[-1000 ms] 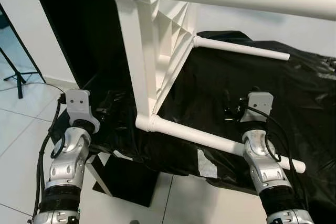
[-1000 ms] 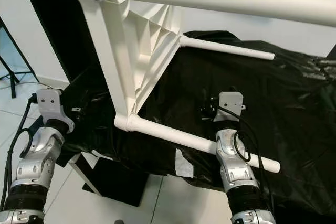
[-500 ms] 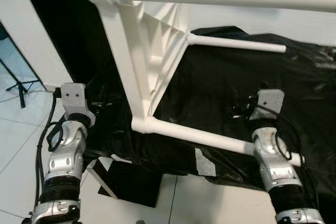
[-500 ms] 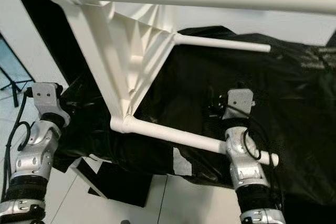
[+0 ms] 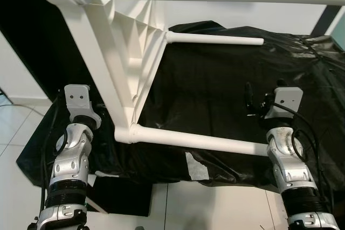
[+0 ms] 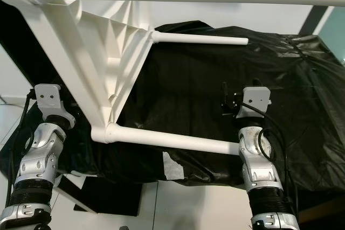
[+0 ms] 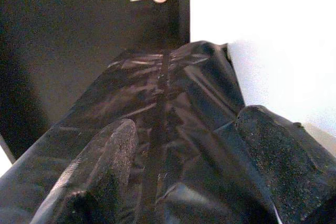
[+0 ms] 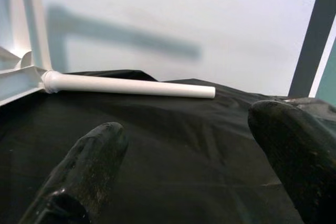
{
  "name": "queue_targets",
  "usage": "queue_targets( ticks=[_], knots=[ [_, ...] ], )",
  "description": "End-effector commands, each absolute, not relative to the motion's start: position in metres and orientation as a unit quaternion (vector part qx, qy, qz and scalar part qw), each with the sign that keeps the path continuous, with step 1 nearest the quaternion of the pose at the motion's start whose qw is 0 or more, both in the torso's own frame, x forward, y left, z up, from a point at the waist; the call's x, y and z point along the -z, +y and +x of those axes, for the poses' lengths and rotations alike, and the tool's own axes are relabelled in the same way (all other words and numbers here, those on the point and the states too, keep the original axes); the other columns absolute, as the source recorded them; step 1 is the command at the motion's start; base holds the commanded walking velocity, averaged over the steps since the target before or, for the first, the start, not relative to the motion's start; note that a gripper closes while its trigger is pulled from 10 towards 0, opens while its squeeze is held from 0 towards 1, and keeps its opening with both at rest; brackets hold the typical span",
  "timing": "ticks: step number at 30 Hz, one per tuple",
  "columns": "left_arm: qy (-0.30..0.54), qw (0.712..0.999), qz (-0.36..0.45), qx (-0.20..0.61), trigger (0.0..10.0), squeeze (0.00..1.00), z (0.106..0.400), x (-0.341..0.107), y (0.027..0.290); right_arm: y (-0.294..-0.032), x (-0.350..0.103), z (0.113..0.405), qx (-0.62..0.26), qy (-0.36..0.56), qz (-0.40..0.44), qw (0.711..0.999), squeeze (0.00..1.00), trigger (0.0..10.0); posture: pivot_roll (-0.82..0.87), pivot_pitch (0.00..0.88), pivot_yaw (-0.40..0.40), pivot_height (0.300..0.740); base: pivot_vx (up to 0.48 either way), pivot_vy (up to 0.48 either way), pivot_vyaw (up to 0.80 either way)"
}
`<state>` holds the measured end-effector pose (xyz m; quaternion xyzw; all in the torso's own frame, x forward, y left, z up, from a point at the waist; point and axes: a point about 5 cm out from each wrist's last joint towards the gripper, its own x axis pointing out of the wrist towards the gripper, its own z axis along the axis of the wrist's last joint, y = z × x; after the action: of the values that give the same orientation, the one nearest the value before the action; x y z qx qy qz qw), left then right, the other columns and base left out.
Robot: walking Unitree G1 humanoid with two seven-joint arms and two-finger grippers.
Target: Building children table
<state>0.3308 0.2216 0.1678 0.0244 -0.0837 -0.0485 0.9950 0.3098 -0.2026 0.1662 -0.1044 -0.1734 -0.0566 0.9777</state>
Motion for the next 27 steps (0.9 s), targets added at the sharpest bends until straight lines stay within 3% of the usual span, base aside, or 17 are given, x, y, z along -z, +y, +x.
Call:
queue_targets(
  ticks=[1, 9, 17, 19, 27],
  knots=[
    [-0.095, 0.994, 0.023, -0.046, 10.0, 0.0, 0.329, -0.171, 0.233, -0.199, -0.169, 0.313, 0.043, -0.177, -0.096, 0.978, 0.0, 10.0, 0.05, 0.0, -0.01, 0.74, 0.0, 0.0, 0.0],
    [-0.09, 0.996, 0.027, -0.011, 10.0, 0.0, 0.325, -0.166, 0.234, -0.198, -0.169, 0.311, 0.027, -0.175, -0.085, 0.981, 0.0, 10.0, 0.04, 0.0, -0.015, 0.74, 0.0, 0.0, 0.0],
    [-0.082, 0.995, 0.047, -0.018, 10.0, 0.0, 0.32, -0.165, 0.253, -0.204, -0.167, 0.307, 0.031, -0.17, -0.092, 0.981, 0.0, 10.0, 0.04, 0.0, -0.016, 0.74, 0.0, 0.0, 0.0],
    [-0.074, 0.994, 0.041, -0.07, 10.0, 0.0, 0.318, -0.166, 0.281, -0.21, -0.166, 0.305, 0.042, -0.168, -0.092, 0.981, 0.0, 10.0, 0.03, 0.0, -0.013, 0.74, 0.0, 0.0, 0.0],
    [-0.062, 0.983, 0.041, -0.166, 10.0, 0.0, 0.306, -0.165, 0.334, -0.221, -0.165, 0.302, 0.069, -0.161, -0.096, 0.98, 0.0, 10.0, 0.03, 0.0, -0.008, 0.74, 0.0, 0.0, 0.0]
  ],
)
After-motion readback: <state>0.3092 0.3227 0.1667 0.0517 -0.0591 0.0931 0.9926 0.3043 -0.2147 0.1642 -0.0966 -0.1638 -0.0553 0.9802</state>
